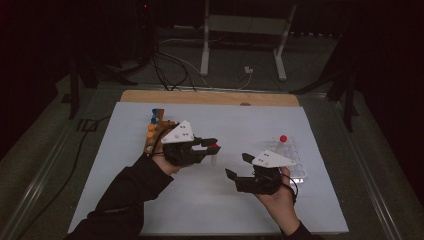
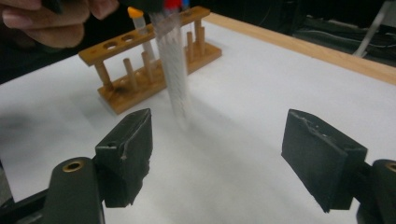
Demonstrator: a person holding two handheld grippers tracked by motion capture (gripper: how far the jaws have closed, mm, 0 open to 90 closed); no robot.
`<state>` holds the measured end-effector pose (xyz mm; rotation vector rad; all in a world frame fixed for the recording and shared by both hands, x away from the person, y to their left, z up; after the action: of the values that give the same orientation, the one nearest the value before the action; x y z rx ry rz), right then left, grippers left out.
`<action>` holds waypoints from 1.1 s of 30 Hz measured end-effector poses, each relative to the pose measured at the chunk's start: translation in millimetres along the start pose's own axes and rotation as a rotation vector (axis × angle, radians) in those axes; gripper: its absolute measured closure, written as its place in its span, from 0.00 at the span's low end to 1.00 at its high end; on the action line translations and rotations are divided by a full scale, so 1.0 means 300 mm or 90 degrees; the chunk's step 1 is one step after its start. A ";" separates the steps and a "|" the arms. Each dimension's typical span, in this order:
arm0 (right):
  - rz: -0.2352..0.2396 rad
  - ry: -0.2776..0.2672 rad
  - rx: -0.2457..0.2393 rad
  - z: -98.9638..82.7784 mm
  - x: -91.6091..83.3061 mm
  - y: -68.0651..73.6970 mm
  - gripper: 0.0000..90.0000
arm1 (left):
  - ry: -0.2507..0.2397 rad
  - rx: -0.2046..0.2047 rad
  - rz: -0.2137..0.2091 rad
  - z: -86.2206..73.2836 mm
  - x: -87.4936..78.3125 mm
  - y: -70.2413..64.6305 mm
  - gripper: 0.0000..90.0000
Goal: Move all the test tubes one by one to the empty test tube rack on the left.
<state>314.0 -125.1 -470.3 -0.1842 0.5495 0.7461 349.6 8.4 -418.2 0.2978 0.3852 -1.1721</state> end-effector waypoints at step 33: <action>0.017 -0.026 0.021 0.011 -0.038 -0.016 0.00 | 0.003 -0.071 0.222 -0.138 -0.419 0.292 0.80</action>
<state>311.8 -134.1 -461.6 -0.1317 0.5251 0.7643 383.2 162.2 -397.4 0.2590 0.3839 -0.8058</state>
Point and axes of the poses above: each handheld gripper's, and its own axes: x roughly forward along the jaws, z roughly out of its top, y roughly to its left, the point moved 9 cm from there along x, roughly forward along the jaws, and after that the axes turned 6 degrees about y, right-handed, at the moved point
